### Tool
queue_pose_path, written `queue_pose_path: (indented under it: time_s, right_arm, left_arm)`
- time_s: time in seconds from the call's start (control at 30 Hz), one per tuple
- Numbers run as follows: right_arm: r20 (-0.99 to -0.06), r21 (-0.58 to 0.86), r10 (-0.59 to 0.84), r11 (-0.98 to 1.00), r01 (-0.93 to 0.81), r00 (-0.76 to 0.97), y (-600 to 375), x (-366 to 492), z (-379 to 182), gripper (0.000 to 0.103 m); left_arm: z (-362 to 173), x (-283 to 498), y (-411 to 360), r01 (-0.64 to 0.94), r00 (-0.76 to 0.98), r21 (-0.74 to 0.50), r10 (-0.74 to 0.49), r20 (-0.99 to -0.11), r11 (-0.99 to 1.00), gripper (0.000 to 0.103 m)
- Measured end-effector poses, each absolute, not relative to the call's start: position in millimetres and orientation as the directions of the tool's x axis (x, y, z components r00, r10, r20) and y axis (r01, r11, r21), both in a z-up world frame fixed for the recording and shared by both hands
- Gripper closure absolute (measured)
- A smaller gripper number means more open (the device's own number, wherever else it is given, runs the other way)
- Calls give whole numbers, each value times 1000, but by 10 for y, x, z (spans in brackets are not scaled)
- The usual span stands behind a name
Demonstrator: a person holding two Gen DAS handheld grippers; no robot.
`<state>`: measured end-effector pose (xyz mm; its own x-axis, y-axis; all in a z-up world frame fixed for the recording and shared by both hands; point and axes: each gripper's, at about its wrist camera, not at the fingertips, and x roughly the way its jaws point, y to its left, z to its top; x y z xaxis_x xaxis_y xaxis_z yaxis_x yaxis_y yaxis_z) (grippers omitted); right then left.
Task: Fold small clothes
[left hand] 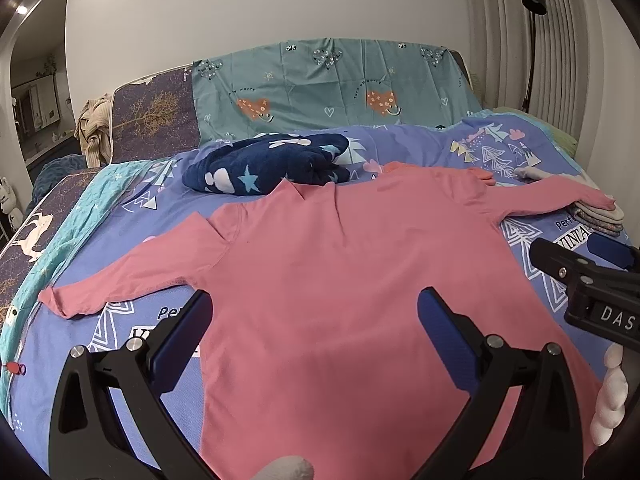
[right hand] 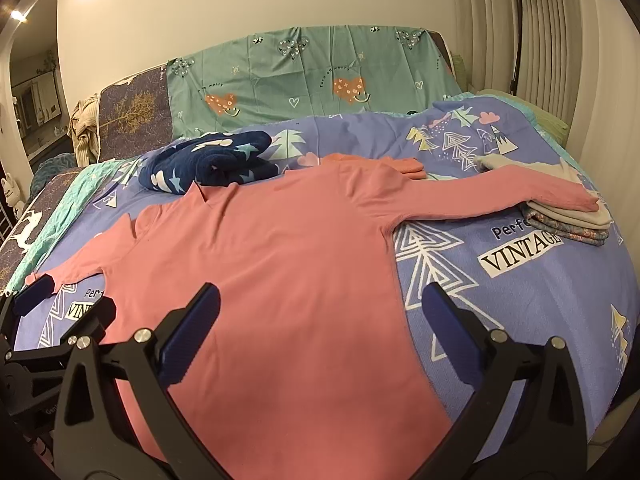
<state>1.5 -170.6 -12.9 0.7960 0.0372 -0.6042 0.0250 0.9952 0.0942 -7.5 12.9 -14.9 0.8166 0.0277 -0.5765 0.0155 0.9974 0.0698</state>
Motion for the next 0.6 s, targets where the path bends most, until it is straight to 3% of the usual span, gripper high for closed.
queue_pose_path:
  time_s: [0.6]
  right_arm:
    - [-608, 87, 36, 996, 21, 793, -1685, 12, -163, 2]
  left_arm:
    - [-241, -82, 153, 23, 811, 73, 24, -585, 997, 1]
